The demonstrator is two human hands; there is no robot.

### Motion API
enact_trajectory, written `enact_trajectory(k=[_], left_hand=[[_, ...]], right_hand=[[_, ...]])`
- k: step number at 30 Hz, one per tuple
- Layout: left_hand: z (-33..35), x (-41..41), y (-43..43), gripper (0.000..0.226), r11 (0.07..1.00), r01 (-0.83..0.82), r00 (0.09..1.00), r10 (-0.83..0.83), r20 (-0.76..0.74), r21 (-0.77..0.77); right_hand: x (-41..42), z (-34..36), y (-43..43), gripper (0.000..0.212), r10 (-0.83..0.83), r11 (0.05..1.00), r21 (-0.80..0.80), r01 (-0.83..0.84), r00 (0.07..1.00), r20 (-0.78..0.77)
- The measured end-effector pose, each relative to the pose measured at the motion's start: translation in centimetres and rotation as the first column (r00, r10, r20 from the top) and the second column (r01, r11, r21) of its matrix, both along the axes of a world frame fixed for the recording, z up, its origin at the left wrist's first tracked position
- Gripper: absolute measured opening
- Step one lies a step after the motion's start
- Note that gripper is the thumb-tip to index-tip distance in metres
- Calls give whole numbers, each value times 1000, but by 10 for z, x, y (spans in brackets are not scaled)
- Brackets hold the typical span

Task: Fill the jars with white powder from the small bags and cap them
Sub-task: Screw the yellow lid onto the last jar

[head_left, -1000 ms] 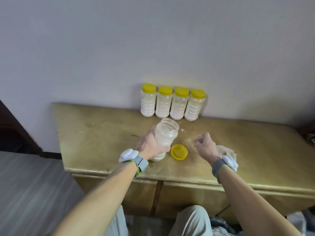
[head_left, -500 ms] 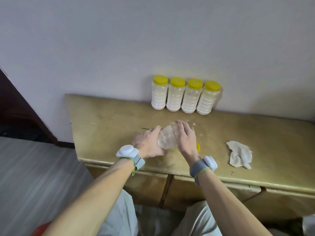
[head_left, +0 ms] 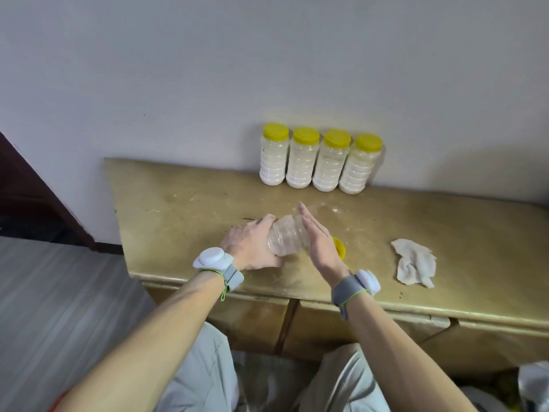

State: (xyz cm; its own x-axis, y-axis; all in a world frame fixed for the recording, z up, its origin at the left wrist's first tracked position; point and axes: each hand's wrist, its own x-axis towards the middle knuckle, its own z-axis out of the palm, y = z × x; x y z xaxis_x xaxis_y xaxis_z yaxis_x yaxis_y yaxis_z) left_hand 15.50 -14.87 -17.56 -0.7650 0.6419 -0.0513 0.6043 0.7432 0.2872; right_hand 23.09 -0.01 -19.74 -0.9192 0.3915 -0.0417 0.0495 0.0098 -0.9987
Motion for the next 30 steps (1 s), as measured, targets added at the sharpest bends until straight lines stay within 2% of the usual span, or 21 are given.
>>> enact_trajectory(k=[2,4,5,7,10,12,14,22,23,26,30], left_hand=[[-1,-2,-1,82,999,2,1000,-3,-15,-34],[-1,-2,-1,81,999,-6,1000,5,-22,-42],[-1,-3,-2,80,999,-17,1000,16,-12,-30],[-3,-5,-2,79,999,-31,999,31,5,-8],[-2,-5,-2,79,1000,-26,1000,26,8,2],[-3,-5,-1,80,1000,-11,1000,11,-3,-16],[-4,-4,0,82,1000,-1,1000,1,-14,-29],[-7,-2,2,83,998,42,997,-46,-60,-56],[-7,-2,1,82,997,42,997,-46,-63,-59],[-7,-2,2,82,997,46,997,-50,-59,-60],[-8,-2,3,81,996,60,995,-65,-77,-71]], right_hand=[[1,4,18,41,-9,990,138,-6,994,107],[6,5,35,43,-199,933,336,127,961,190],[9,4,41,46,-266,881,452,138,935,233],[20,-1,50,63,-296,764,645,-11,883,365],[35,-11,51,93,-306,623,740,-253,793,528],[38,-18,50,89,-319,580,765,-281,785,530],[39,-18,51,85,-317,581,772,-257,802,506],[24,20,53,95,-48,695,662,-280,901,432],[23,27,53,93,-12,749,600,-281,900,436],[25,43,55,78,137,923,278,-268,900,415],[29,39,57,61,224,970,11,-243,910,348]])
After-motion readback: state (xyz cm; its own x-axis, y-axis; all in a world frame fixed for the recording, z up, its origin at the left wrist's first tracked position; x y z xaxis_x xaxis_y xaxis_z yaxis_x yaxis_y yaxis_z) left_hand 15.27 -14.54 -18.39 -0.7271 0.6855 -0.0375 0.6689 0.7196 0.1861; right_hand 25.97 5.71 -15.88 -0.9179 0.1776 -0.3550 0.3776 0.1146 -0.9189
